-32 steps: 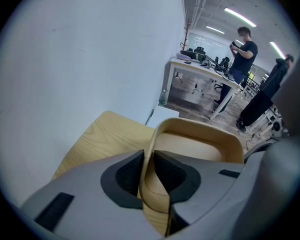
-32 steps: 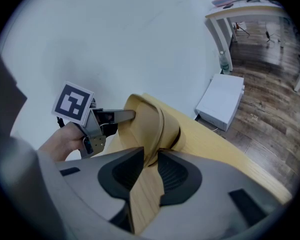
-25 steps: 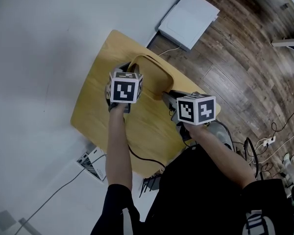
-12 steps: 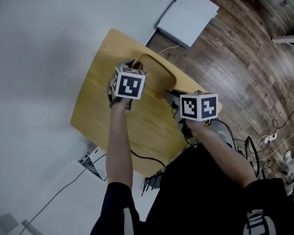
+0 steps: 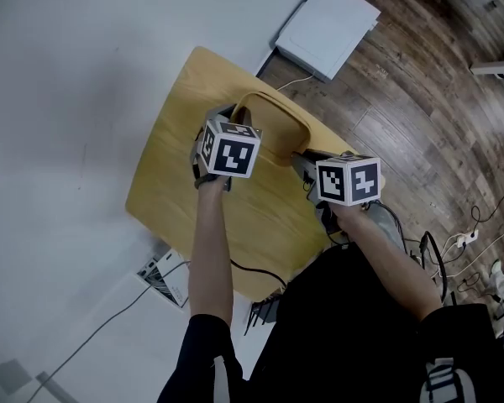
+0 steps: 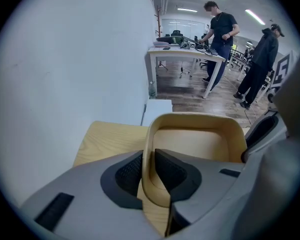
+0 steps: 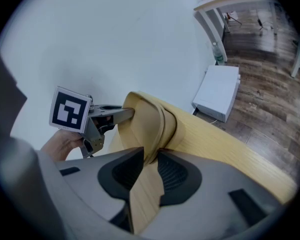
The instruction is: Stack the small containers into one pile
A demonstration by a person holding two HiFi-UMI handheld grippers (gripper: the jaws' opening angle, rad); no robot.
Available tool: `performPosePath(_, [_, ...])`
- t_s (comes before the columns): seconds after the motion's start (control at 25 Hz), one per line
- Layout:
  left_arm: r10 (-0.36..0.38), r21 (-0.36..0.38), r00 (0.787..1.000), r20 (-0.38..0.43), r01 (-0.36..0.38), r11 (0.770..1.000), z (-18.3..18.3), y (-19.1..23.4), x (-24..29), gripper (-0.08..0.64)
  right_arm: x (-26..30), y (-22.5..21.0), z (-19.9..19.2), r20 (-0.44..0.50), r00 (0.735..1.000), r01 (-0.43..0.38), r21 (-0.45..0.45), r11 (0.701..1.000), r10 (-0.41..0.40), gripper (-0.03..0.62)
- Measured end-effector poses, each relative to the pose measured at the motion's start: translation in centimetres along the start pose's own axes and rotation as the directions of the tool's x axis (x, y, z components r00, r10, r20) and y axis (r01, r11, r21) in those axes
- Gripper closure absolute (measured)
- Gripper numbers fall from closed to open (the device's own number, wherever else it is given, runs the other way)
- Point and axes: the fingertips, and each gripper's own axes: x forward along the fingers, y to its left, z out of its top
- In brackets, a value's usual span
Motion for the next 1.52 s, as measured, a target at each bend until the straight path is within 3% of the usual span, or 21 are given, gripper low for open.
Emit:
performPosePath(0.08, [0.016, -0.013, 1.000, 0.006, -0.016, 1.000, -0.9, 0.5, -0.3, 0.468, 0.2, 0.3, -0.1, 0.003, 1.000, 0.006, -0.024, 1.000, -0.006, 0.497])
performPosePath(0.24, [0.028, -0.088, 0.999, 0.027, -0.026, 0.996, -1.6, 0.7, -1.2, 0.364, -0.3, 0.6, 0.2, 0.011, 1.000, -0.005, -0.035, 0.999, 0.005, 0.479])
performPosePath(0.44, [0.045, -0.174, 0.995, 0.094, -0.028, 0.984, -2.0, 0.7, -3.7, 0.367, -1.6, 0.1, 0.3, 0.036, 0.999, 0.029, -0.052, 0.998, -0.027, 0.476])
performPosePath(0.6, [0.104, -0.254, 0.984, 0.143, -0.065, 0.965, -2.5, 1.1, -6.3, 0.423, -2.4, -0.3, 0.8, 0.064, 0.997, 0.048, -0.060, 0.997, -0.045, 0.478])
performPosePath(0.68, [0.126, -0.294, 0.979, 0.161, -0.074, 0.953, -2.8, 1.0, -7.3, 0.445, -2.6, -0.6, 1.2, 0.072, 0.995, 0.070, -0.058, 0.996, -0.065, 0.544])
performPosePath(0.84, [0.155, -0.364, 0.968, 0.197, -0.075, 0.929, -3.6, 0.3, -9.3, 0.462, -2.9, -0.9, 1.5, 0.073, 0.994, 0.082, -0.073, 0.994, -0.077, 0.549])
performPosePath(0.92, [0.179, -0.409, 0.954, 0.239, -0.068, 0.910, -4.0, 0.0, -10.7, 0.519, -3.1, -0.4, 1.6, 0.083, 0.994, 0.081, -0.110, 0.991, -0.072, 0.584])
performPosePath(1.04, [0.227, -0.498, 0.922, 0.315, -0.043, 0.866, -4.6, -0.3, -13.1, 0.545, -3.8, 1.7, 2.1, 0.117, 0.993, 0.028, -0.206, 0.978, -0.003, 0.586])
performPosePath(1.12, [0.281, -0.562, 0.890, 0.359, -0.034, 0.826, -5.0, -0.4, -14.8, 0.546, -4.5, 3.6, 3.0, 0.150, 0.987, -0.015, -0.302, 0.953, 0.063, 0.586])
performPosePath(1.24, [0.380, -0.638, 0.814, 0.439, -0.015, 0.770, -5.8, -0.1, -18.2, 0.546, -5.3, 7.5, 3.7, 0.176, 0.966, -0.093, -0.447, 0.890, 0.189, 0.586])
performPosePath(1.32, [0.429, -0.666, 0.766, 0.479, -0.001, 0.746, -6.1, -0.5, -20.7, 0.546, -6.2, 10.0, 3.6, 0.164, 0.951, -0.144, -0.521, 0.841, 0.264, 0.586])
performPosePath(1.52, [0.511, -0.708, 0.691, 0.511, 0.002, 0.706, -7.5, -1.8, -25.8, 0.546, -8.4, 14.7, 2.8, 0.131, 0.920, -0.203, -0.650, 0.732, 0.370, 0.586])
